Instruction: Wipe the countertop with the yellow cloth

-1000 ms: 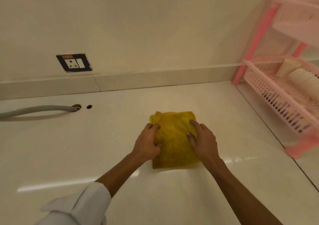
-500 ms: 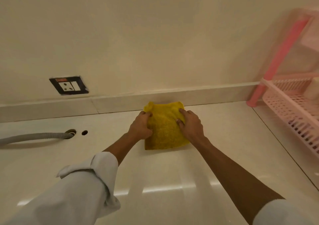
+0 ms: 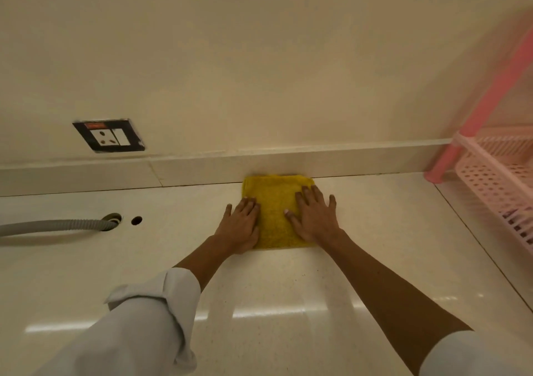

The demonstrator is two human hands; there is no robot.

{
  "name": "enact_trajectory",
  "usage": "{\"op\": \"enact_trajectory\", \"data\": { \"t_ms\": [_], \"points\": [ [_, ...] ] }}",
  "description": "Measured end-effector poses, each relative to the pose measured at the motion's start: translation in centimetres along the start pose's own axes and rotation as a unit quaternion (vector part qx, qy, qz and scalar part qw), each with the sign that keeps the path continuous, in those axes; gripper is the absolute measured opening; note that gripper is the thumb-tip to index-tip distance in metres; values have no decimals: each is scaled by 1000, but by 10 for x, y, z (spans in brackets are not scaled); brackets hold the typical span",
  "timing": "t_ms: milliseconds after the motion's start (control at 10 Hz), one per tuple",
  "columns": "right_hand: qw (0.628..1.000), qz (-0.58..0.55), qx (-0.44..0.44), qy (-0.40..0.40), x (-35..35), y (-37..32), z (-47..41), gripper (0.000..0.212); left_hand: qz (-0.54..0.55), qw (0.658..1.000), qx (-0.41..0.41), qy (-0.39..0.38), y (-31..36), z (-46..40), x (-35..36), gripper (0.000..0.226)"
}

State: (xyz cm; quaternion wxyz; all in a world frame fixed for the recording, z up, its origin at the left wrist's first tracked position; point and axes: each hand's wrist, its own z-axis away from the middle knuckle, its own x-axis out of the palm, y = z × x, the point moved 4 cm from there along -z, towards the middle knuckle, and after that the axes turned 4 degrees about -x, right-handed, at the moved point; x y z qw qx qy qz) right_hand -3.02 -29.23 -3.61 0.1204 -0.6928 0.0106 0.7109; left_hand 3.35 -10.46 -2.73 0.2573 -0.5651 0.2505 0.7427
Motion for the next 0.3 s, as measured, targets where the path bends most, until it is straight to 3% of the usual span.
{"op": "enact_trajectory", "data": {
  "t_ms": [200,300],
  "points": [
    [999,-26,14,-26,-17,3,3,80,34,998,-24,-42,0,16,-13,66],
    [1000,-18,-2,-6,-35,-4,13,80,39,998,-32,-23,-1,30,-24,70]
  ]
}}
